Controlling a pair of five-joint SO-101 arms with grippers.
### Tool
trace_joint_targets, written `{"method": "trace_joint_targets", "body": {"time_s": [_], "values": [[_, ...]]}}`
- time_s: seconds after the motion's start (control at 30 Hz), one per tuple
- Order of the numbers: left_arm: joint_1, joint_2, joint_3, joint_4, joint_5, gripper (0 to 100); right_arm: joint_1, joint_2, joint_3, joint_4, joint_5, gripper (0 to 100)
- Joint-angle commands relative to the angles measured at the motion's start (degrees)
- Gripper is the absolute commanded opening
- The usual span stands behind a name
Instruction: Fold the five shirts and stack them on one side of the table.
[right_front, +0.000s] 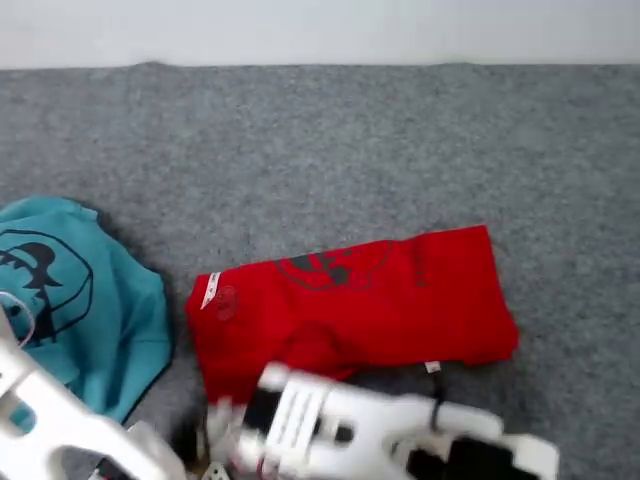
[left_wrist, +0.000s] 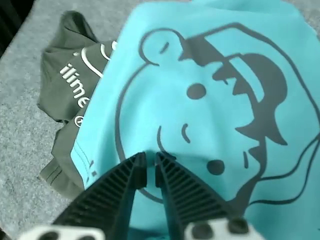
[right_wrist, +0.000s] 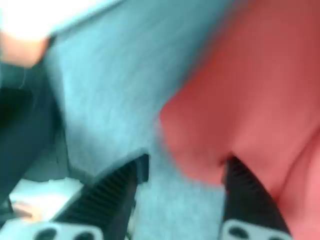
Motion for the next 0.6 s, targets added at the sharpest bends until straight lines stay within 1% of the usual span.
{"method": "trace_joint_targets", "body": {"time_s": [0.0, 0.13, 0.3, 0.43, 0.57], "values": [[0.18, -0.53, -1.01, -1.32, -0.26, 5, 0.4, -1.36, -1.14, 2.07, -3.08, 24.3], [0.18, -0.62, -1.01, -1.32, -0.18, 5, 1.54, -1.36, -1.14, 1.89, -6.59, 24.4], [-0.35, -0.97, -1.45, -1.49, 0.44, 5, 1.54, -0.66, -1.14, -1.27, -6.95, 24.4], [-4.31, -0.62, -3.91, -1.58, 5.01, 5, 2.07, -0.66, -1.14, -2.77, -6.95, 24.4], [-7.38, -0.62, -6.46, -1.58, 5.1, 5, 5.58, -0.66, -1.14, -4.0, -8.53, 24.4]]}}
